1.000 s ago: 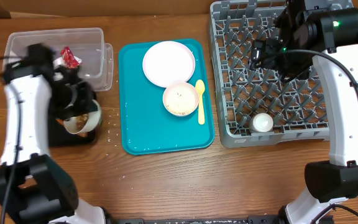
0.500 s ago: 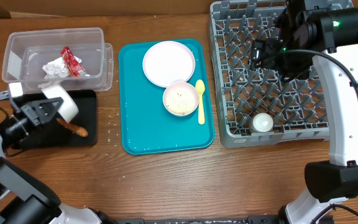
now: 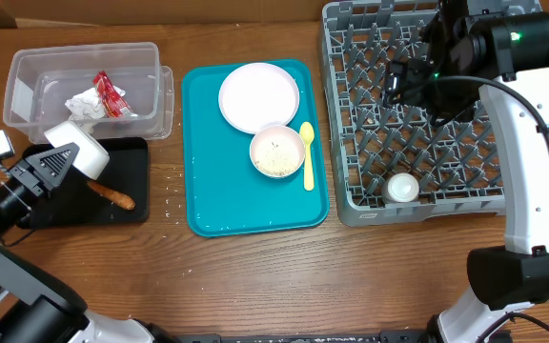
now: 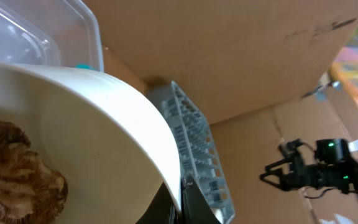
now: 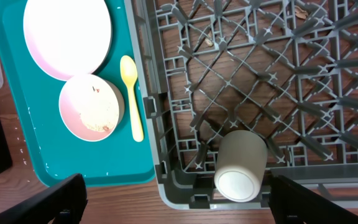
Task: Sort waste into correct bins and load items into the dishwasher
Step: 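Tip the bowl's food out over the black tray with left gripper, then carry the emptied bowl right and set it on the teal tray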
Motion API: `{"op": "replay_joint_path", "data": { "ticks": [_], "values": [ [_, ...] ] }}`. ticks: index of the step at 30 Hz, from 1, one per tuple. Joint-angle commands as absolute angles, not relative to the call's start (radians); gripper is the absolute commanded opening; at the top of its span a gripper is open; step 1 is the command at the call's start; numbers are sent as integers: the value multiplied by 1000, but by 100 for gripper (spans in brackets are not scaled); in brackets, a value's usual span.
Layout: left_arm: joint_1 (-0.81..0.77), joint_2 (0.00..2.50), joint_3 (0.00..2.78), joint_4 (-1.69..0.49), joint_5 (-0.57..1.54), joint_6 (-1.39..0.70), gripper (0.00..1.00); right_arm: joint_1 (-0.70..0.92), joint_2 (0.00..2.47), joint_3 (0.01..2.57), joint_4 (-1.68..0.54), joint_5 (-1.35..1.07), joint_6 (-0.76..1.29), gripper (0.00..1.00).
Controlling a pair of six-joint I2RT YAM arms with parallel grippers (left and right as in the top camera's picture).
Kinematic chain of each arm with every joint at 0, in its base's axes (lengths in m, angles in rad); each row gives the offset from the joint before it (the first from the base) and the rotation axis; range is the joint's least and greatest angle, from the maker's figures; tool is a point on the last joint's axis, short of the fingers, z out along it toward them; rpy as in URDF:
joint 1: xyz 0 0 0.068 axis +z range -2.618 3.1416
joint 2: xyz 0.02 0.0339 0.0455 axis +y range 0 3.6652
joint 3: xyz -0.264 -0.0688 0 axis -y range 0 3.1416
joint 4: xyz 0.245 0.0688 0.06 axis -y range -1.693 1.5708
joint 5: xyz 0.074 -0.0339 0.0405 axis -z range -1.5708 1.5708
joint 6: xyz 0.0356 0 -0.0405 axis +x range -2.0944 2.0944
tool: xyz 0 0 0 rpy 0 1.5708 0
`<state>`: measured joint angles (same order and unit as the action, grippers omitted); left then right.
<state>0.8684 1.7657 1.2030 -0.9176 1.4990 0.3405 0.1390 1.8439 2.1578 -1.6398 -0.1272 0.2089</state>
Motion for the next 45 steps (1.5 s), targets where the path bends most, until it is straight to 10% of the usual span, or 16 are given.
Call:
{"op": "replay_joint_path", "data": {
  "ticks": [1,12,25,33,45],
  "values": [
    [870,1778,1199,-867,1575,363,4,144,1842,2171,-1636,-136,208,96],
    [886,1811,1199,-933,1293,20,4,144,1842,2171,-1642,-136,208,96],
    [894,1805,1202,-832,1583,-199,4,144,1842,2171,-1644,-133,208,96],
    [888,1805,1201,-778,1052,-100,4,144,1842,2171,-1644,-132,207,96],
    [622,1740,1341,-818,1200,49,4,144,1842,2171,-1633,-133,205,96]
  ]
}}
